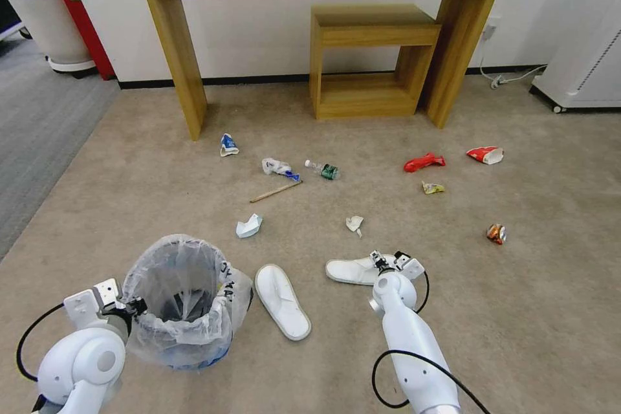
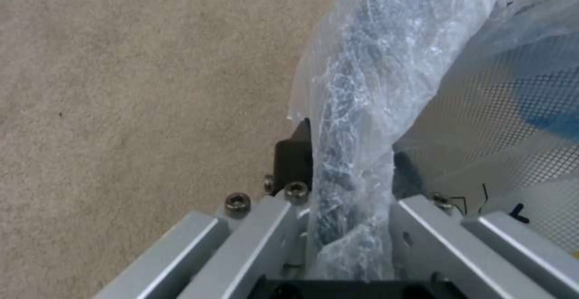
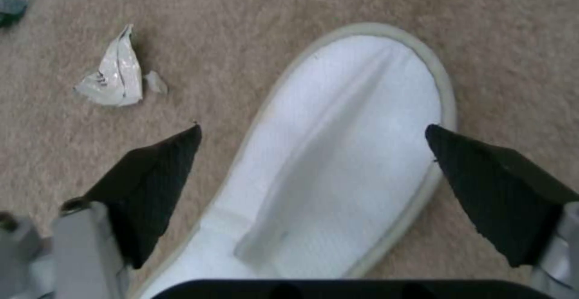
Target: Pick up the trash bin and place the garbage on the floor into it.
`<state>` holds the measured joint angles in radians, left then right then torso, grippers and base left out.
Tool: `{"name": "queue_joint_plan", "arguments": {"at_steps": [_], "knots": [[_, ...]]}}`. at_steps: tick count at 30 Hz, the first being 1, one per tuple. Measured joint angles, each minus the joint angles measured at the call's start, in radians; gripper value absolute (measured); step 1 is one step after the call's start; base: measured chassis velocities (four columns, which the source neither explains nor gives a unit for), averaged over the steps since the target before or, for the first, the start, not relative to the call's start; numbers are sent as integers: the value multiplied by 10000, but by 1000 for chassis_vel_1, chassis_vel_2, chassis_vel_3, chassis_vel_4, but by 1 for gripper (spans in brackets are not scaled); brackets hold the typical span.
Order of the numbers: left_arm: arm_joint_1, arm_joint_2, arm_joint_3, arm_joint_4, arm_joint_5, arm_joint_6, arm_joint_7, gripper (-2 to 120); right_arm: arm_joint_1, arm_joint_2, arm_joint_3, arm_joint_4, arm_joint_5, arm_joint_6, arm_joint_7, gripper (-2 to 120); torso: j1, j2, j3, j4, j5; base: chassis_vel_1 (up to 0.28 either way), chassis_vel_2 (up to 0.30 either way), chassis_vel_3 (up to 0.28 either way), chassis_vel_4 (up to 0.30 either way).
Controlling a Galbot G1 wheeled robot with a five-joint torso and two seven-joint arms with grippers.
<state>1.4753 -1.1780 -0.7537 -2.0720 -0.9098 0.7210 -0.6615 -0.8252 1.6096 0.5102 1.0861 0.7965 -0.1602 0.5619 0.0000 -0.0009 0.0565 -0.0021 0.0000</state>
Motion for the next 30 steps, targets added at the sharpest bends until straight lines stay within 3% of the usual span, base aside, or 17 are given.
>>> {"name": "queue_joint_plan", "arguments": {"at_steps": [15, 19, 30], "knots": [[-137, -217, 382, 79, 170, -48, 21, 1, 182, -13, -657, -727, -495, 309, 48, 85, 1, 0, 0, -1, 0, 0, 0, 0, 0], [-130, -231, 409, 69, 181, -70, 24, 1, 299, -14, -703, -973, -656, 394, -46, 78, 0, 1, 0, 0, 1, 0, 0, 0, 0], [-40, -267, 426, -49, 192, -141, 83, 1, 379, -13, -1335, -1314, -1113, 692, -221, 76, 0, 0, -1, 1, 1, 0, 0, 0, 0]]}}
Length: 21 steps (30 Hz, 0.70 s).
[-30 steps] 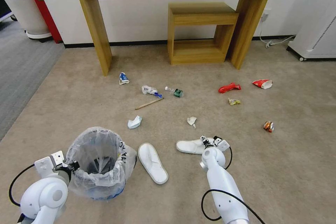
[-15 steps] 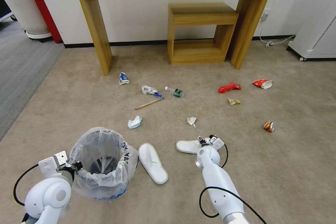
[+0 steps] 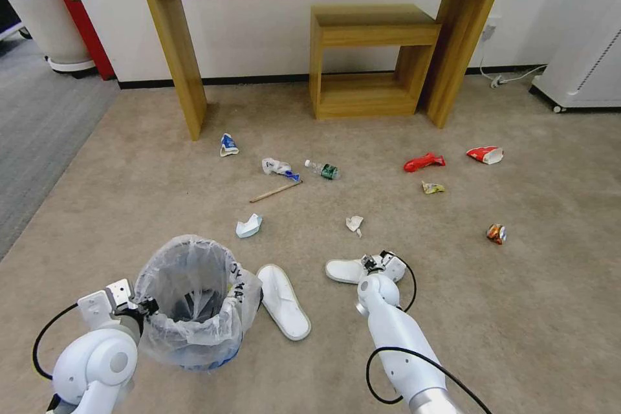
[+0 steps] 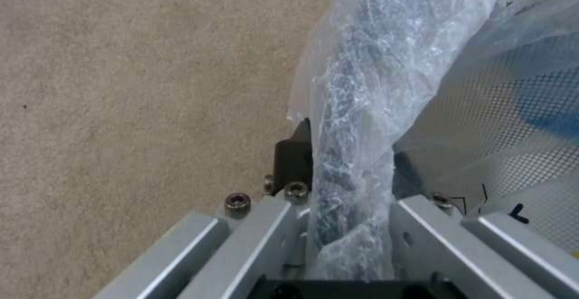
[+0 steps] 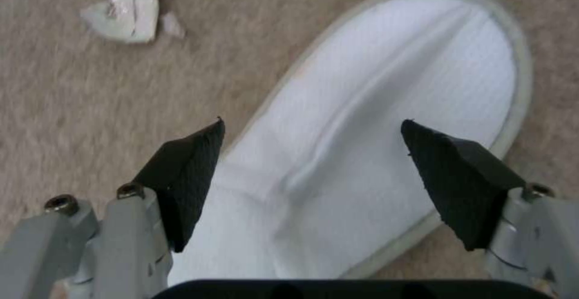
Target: Pick up the trash bin and place the garbage on the floor into it.
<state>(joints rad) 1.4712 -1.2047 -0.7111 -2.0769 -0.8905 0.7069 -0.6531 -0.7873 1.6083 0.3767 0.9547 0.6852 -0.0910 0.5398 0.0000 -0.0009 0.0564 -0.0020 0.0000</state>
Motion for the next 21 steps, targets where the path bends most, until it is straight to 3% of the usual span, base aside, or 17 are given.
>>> {"name": "queue_joint_plan", "arguments": {"at_steps": [5, 8, 21], "knots": [[-1, -92, 90, -45, 42, -27, 35, 1, -65, -2, -59, -86, -56, 33, -26, 67, 0, 0, 0, -1, 0, 0, 0, 0, 0], [-5, -186, 175, -71, 84, -28, 40, 1, -80, -2, -39, -119, -90, 50, -74, 54, 0, 0, 0, -1, 0, 0, 0, 0, 0], [85, -177, 130, -177, 137, -84, 126, 1, -142, -2, -88, -180, -365, 43, -348, 39, 0, 0, 1, -1, 0, 0, 0, 0, 0]]}}
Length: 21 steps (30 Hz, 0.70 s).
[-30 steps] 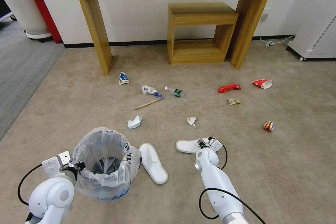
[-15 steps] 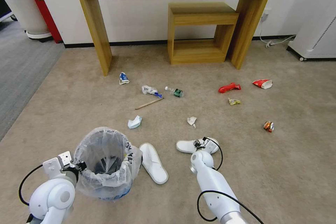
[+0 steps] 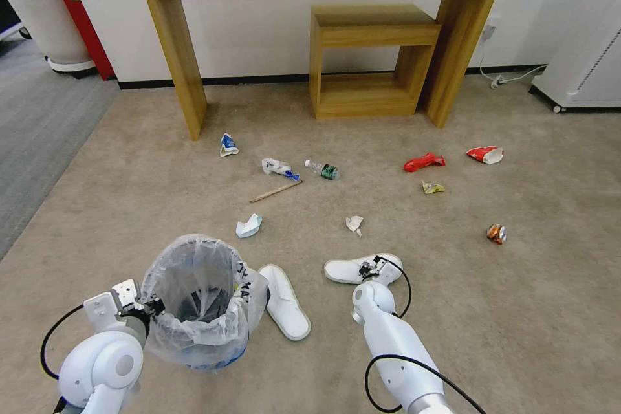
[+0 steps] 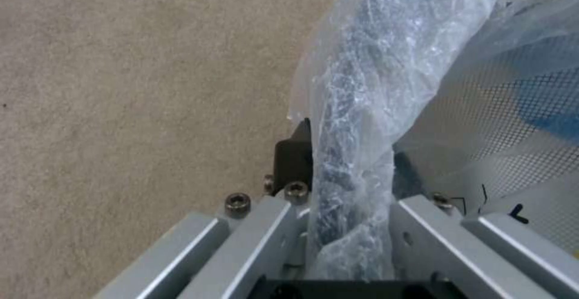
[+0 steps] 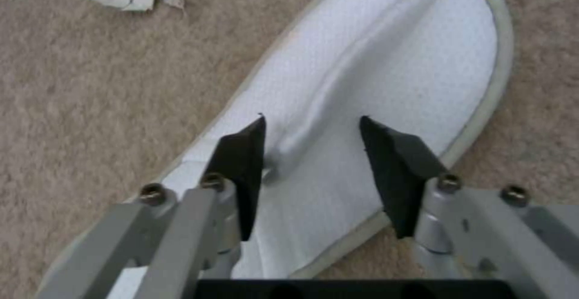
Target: Pick up the trash bin and place the garbage on the floor into it.
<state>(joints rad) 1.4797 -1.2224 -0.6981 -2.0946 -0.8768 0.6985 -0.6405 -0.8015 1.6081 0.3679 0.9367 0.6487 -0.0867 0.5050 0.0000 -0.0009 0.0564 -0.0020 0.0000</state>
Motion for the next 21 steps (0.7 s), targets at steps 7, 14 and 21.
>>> {"name": "queue_joint_plan", "arguments": {"at_steps": [7, 14, 21], "knots": [[-64, -20, 41, 7, 32, -3, 17, 1, -82, 0, -8, -32, -227, -80, -199, 19, 0, 0, 0, 0, 0, 0, 0, 0, 0], [-132, -15, 95, 35, 6, -4, 16, 1, -148, 0, -95, -76, -280, -101, -264, 9, 0, 0, 0, 0, 0, 0, 0, 0, 0], [-144, -77, 118, 83, 44, -4, 15, 1, -375, -1, -399, 78, -326, -97, -494, 0, 0, 0, 0, 0, 0, 0, 0, 0, 0]]}}
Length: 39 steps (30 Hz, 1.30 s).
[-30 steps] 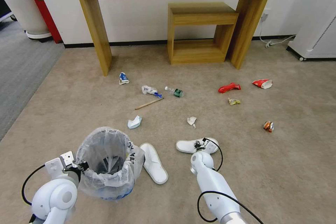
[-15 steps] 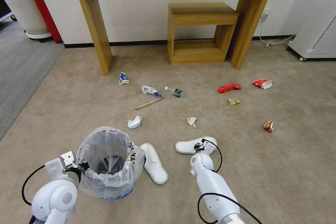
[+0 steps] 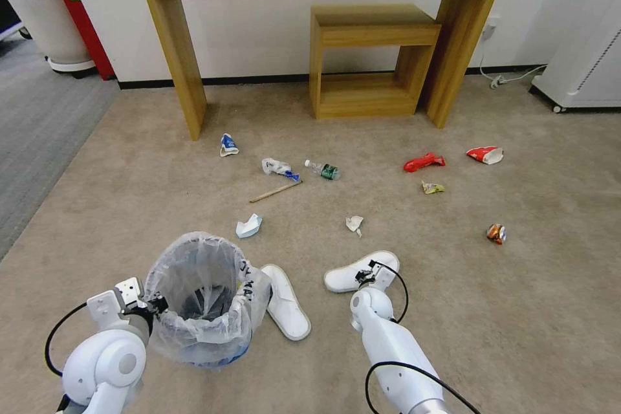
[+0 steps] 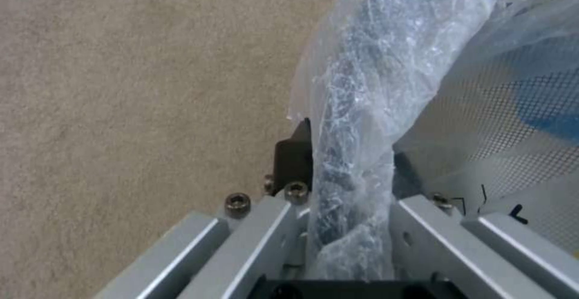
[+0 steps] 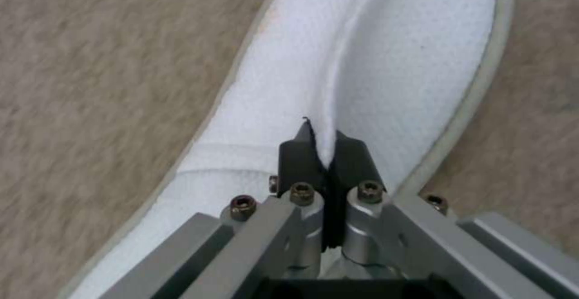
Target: Pick up the trash bin and place the garbage on the floor into it.
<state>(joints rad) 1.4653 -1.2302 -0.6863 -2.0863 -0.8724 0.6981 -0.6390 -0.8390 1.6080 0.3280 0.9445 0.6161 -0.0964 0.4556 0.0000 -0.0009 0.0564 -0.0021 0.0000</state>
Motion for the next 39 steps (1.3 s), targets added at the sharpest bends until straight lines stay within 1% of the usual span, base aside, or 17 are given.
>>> {"name": "queue_joint_plan", "arguments": {"at_steps": [7, 10, 11, 13, 14, 15, 18, 19, 21, 23, 26, 27, 30, 31, 34, 38, 39], "knots": [[-95, 65, -21, 139, -28, 0, -1, 1, -793, -87, -408, 1391, 221, 3, -243, 0, 1, 1, 1, 3, 3, 0, 0, 0, 0], [-134, 109, 5, 148, -36, 0, -7, 1, -1336, -783, -582, 3072, 668, -124, -268, 0, 0, 0, 0, 0, -4, 0, 0, 0, 0], [-134, 109, 5, 148, -36, 0, -7, 1, -1336, -783, -582, 3072, 668, -124, -268, 0, 0, 0, 0, 0, -4, 0, 0, 0, 0], [-162, 119, 46, 111, -70, -1, -5, 1, -1778, -1401, -738, 4590, 1082, -288, -312, 0, 0, 1, 0, -2, 1, 0, 0, 0, 0], [-164, 120, 58, 77, -73, 0, -6, 1, -1922, -1638, -804, 5185, 1209, -325, -316, 0, 0, 1, 0, -3, -1, 0, 0, 0, 0], [-164, 120, 58, 77, -73, 0, -6, 1, -1922, -1638, -804, 5185, 1209, -325, -316, 0, 0, 1, 0, -3, -1, 0, 0, 0, 0], [-161, 129, 119, -58, -107, 26, -7, 1, -2318, -2336, -1150, 7267, 1674, -473, -317, 0, 0, 0, 0, 0, 1, 0, 0, 0, 0], [-161, 129, 119, -58, -107, 26, -7, 1, -2318, -2336, -1150, 7267, 1674, -473, -317, 0, 0, 0, 0, 0, 1, 0, 0, 0, 0], [-145, 228, 127, -148, -210, 68, -17, 1, -2458, -2924, -1471, 8737, 2071, -481, -328, 0, 0, 1, -1, -1, 3, 0, 0, 0, 0], [-135, 268, 128, -175, -240, 75, -21, 1, -2469, -3147, -1592, 9138, 2189, -454, -351, 0, -1, 1, -1, 0, 2, 0, 0, 0, 0], [-120, 480, 74, -212, -402, 108, -59, 1, -2382, -4556, -2117, 10582, 2531, -189, -689, 0, -1, 0, -1, 0, 3, 0, 0, 0, 0], [-120, 480, 74, -212, -402, 108, -59, 1, -2382, -4556, -2117, 10582, 2531, -189, -689, 0, -1, 0, -1, 0, 3, 0, 0, 0, 0], [-155, 762, -1, -190, -600, 122, -107, 1, -2038, -6068, -2736, 11488, 2707, 445, -1294, 0, -1, 0, -1, -1, 1, 0, 0, 0, 0], [-155, 762, -1, -190, -600, 122, -107, 1, -2038, -6068, -2736, 11488, 2707, 445, -1294, 0, -1, 0, -1, -1, 1, 0, 0, 0, 0], [-184, 884, -7, -173, -770, 149, -196, 1, -1725, -6676, -3119, 11694, 2723, 1036, -1858, 0, 0, 1, -1, 0, -1, 0, 0, 0, 0], [-321, 969, 159, -151, -931, 210, -264, 1, -564, -7318, -4308, 11496, 2736, 2439, -3229, 0, 0, 1, 0, -3, 1, 0, 0, 0, 0], [-321, 969, 159, -151, -931, 210, -264, 1, -564, -7318, -4308, 11496, 2736, 2439, -3229, 0, 0, 1, 0, -3, 1, 0, 0, 0, 0]]}}
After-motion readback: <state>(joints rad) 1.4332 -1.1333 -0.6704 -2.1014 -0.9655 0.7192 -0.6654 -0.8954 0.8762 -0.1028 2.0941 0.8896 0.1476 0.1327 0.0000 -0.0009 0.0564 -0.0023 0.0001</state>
